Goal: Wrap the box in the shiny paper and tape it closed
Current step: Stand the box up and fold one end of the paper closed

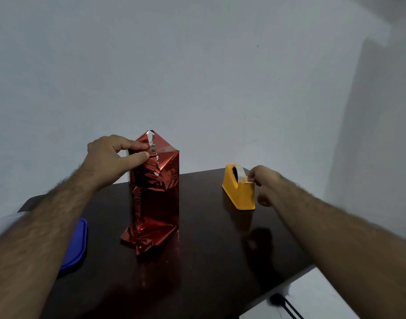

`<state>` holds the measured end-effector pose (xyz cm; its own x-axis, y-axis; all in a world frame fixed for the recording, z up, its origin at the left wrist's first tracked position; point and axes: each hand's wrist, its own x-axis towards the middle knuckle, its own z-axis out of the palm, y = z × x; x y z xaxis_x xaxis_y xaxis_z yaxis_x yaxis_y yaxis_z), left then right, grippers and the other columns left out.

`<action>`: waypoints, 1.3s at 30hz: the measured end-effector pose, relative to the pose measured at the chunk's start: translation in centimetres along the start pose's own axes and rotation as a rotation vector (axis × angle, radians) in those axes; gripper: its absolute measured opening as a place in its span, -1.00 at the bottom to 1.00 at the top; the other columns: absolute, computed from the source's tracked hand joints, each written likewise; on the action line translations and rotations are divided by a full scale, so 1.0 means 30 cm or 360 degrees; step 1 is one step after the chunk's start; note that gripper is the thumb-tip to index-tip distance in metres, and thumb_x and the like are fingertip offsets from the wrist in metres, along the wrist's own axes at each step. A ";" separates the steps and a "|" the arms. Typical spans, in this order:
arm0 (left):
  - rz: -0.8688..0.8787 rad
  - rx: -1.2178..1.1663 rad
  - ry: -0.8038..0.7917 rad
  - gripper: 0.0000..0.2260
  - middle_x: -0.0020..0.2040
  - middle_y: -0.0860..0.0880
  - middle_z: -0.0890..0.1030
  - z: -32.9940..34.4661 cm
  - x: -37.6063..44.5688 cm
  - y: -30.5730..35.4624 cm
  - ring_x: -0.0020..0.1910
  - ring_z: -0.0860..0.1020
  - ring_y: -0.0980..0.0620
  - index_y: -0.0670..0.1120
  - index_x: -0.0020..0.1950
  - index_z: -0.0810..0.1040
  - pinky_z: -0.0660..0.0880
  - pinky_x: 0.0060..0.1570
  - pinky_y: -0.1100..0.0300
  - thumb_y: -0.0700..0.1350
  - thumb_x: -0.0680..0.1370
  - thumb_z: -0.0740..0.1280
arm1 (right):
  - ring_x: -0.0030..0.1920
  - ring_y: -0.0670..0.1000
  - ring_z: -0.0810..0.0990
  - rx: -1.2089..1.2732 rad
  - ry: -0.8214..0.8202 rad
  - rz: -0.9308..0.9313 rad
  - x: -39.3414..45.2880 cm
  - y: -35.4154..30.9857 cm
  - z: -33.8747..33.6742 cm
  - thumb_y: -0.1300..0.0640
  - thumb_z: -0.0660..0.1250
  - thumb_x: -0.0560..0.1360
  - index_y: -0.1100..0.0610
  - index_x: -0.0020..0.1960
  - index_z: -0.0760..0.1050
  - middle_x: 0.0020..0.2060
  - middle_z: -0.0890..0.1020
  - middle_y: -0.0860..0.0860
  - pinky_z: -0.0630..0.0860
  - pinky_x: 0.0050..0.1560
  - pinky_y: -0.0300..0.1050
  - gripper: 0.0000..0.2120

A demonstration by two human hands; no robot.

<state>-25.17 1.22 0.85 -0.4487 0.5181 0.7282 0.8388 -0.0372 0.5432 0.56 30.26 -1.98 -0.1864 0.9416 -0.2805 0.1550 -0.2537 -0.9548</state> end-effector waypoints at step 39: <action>-0.0089 -0.0025 -0.0022 -0.68 0.10 0.30 0.71 0.006 -0.012 -0.003 0.30 0.58 0.20 0.36 0.08 0.75 0.35 0.52 -0.18 0.35 0.35 0.49 | -0.04 -0.20 0.58 -0.0124 -0.0408 -0.1904 -0.282 -0.053 0.274 0.10 0.37 0.65 0.03 -0.04 0.62 -0.09 0.66 -0.15 0.45 -0.05 -0.36 -0.89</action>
<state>-25.04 1.19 0.47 -0.4903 0.5315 0.6907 0.8074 -0.0214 0.5896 -6.10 20.86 1.11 -0.4352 0.4991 0.7493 -0.1890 0.7631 -0.6180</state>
